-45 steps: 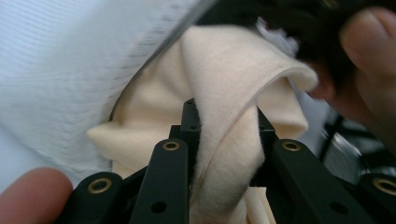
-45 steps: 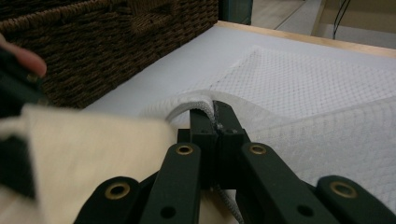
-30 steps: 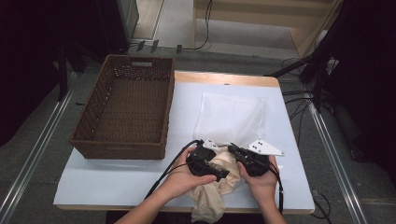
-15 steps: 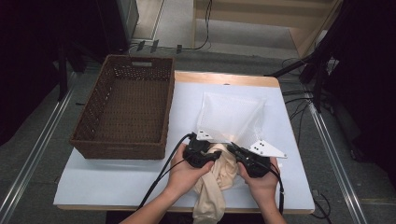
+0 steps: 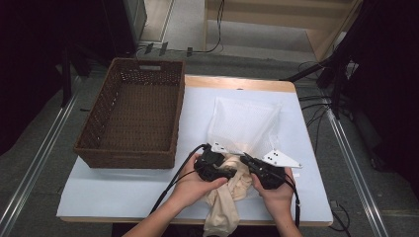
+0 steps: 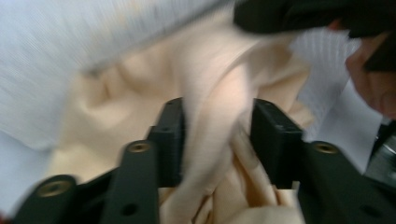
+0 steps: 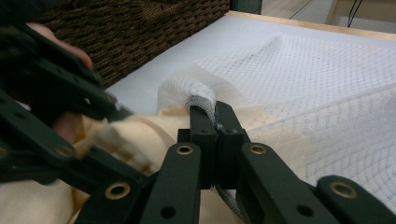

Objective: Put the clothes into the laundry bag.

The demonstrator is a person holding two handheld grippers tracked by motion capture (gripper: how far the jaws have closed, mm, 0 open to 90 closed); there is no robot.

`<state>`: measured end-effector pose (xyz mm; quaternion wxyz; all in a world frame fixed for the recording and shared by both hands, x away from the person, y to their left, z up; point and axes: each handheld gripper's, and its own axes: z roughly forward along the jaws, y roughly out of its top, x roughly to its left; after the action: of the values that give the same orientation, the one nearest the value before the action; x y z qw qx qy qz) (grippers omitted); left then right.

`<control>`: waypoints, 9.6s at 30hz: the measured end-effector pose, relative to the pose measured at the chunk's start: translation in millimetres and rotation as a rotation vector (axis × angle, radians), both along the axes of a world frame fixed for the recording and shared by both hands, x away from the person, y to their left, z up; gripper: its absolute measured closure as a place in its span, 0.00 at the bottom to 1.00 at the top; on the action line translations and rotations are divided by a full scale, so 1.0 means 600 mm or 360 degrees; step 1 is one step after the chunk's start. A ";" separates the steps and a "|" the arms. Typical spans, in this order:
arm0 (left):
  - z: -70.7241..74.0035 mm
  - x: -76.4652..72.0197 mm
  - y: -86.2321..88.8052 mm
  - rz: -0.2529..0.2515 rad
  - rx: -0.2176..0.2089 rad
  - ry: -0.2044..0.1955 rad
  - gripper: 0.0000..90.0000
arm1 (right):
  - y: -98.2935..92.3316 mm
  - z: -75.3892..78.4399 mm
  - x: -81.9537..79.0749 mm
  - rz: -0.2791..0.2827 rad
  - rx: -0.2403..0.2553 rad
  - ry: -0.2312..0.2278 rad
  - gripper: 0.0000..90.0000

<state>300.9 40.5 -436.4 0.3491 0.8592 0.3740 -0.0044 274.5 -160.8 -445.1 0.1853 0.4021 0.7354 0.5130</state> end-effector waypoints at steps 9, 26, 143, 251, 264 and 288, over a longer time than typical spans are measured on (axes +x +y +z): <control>0.016 0.009 0.010 0.0166 -0.0130 -0.0037 0.88 | 0.007 0.007 -0.009 0.0008 0.0016 -0.0033 1.00; 0.014 -0.001 0.050 0.0252 0.0018 -0.0204 0.43 | -0.003 -0.009 -0.004 -0.0007 -0.0030 0.0018 1.00; 0.029 0.003 0.018 0.0212 -0.0301 -0.0148 0.76 | 0.005 0.017 -0.013 -0.0024 0.0086 -0.0042 1.00; -0.014 0.003 0.049 0.0181 -0.0039 -0.0277 0.27 | -0.020 0.018 -0.009 -0.0103 0.0057 0.0011 1.00; -0.022 0.012 -0.032 0.0000 0.0148 -0.0296 0.83 | 0.001 0.010 -0.011 -0.0036 0.0033 0.0011 1.00; -0.051 0.043 0.059 0.0487 0.0024 -0.0194 0.56 | -0.025 -0.008 0.003 -0.0147 -0.0001 0.0061 1.00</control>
<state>327.0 75.7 -467.0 0.3613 0.7934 0.4787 0.1039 276.5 -176.0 -449.7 0.1947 0.4455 0.7195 0.4959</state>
